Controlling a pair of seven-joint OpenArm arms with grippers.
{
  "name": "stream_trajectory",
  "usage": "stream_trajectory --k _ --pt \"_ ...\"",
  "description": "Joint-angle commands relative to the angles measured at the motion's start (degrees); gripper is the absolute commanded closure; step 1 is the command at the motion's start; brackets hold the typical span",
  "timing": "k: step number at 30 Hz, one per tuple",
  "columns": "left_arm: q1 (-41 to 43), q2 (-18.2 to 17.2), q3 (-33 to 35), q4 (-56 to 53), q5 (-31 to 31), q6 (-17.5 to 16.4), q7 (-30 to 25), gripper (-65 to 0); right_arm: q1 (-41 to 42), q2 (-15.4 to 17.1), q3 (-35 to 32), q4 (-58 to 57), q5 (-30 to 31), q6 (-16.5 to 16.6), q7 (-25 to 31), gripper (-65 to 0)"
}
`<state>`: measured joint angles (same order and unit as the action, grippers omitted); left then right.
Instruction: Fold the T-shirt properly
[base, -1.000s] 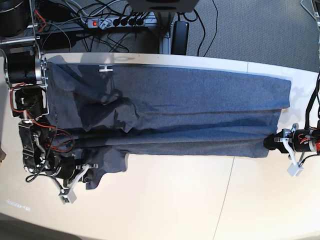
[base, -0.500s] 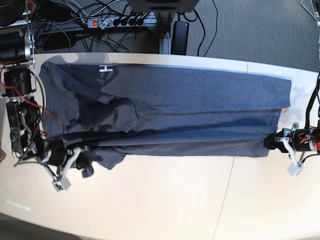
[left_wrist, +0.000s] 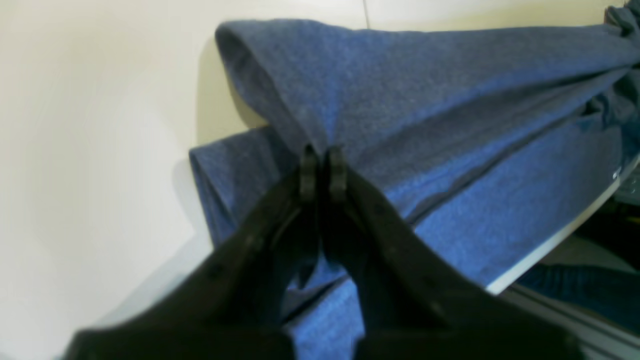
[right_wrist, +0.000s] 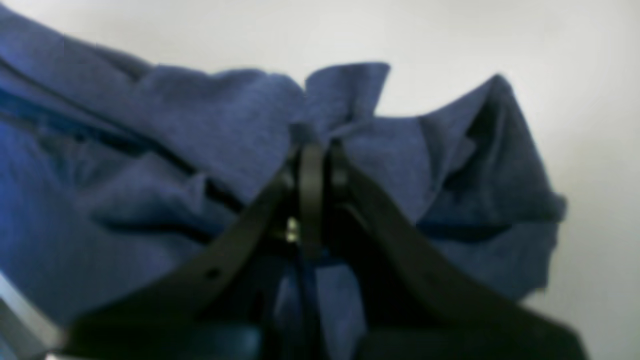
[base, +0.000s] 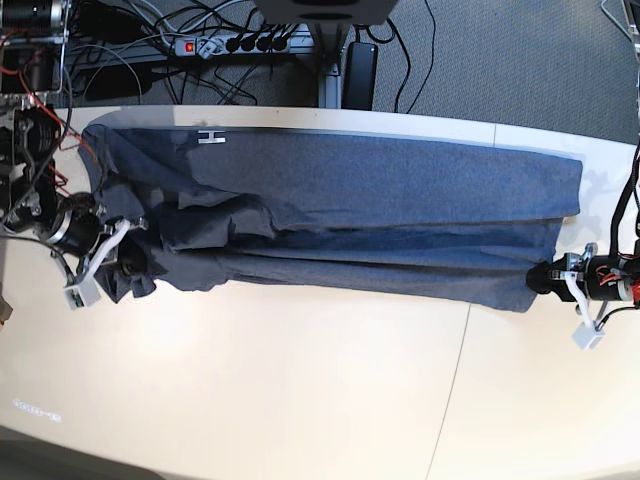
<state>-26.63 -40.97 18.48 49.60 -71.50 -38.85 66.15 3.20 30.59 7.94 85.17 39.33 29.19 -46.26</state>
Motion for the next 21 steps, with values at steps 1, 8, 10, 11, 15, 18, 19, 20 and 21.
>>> stream_trajectory --k 1,8,10,11,15,18,19,20,21 --pt "-1.6 -1.3 -0.4 0.7 -1.6 -1.1 0.2 0.0 -0.1 1.1 1.2 2.1 0.7 4.2 1.3 0.0" --pt "-1.6 -1.4 -0.4 0.7 -4.8 -1.1 3.1 0.0 -5.0 1.1 2.1 6.8 0.7 4.2 1.5 0.0" --pt "-1.6 -1.7 -0.4 0.7 -6.2 -1.1 4.9 -2.2 -5.6 1.0 2.1 6.8 0.8 4.2 1.5 0.0" --pt "-1.6 -1.9 -0.4 0.7 -7.0 -1.1 5.5 -5.8 -5.7 1.0 2.1 6.9 0.7 4.2 1.4 0.0" --pt "-1.6 -3.1 -0.4 0.7 -8.1 -1.1 5.9 -14.7 -5.9 1.0 2.1 6.8 0.7 4.2 1.4 0.0" --pt "-1.6 -4.0 -0.4 0.7 -8.9 -1.1 6.1 -15.2 -5.9 0.9 2.1 6.8 0.7 4.2 1.4 0.0" --pt "-1.6 -4.3 -0.4 0.7 -9.0 -1.1 6.1 -15.4 -5.9 0.9 2.1 6.8 0.7 4.2 1.4 0.0" --pt "-1.6 -4.6 -0.4 0.7 -9.1 -1.1 6.1 -16.8 -5.9 0.8 2.1 6.8 0.7 4.2 1.4 0.0" --pt "-1.6 -4.8 -0.4 0.7 -9.3 -1.1 6.0 -19.8 -5.9 0.8 2.1 6.8 0.7 4.2 1.5 0.0"
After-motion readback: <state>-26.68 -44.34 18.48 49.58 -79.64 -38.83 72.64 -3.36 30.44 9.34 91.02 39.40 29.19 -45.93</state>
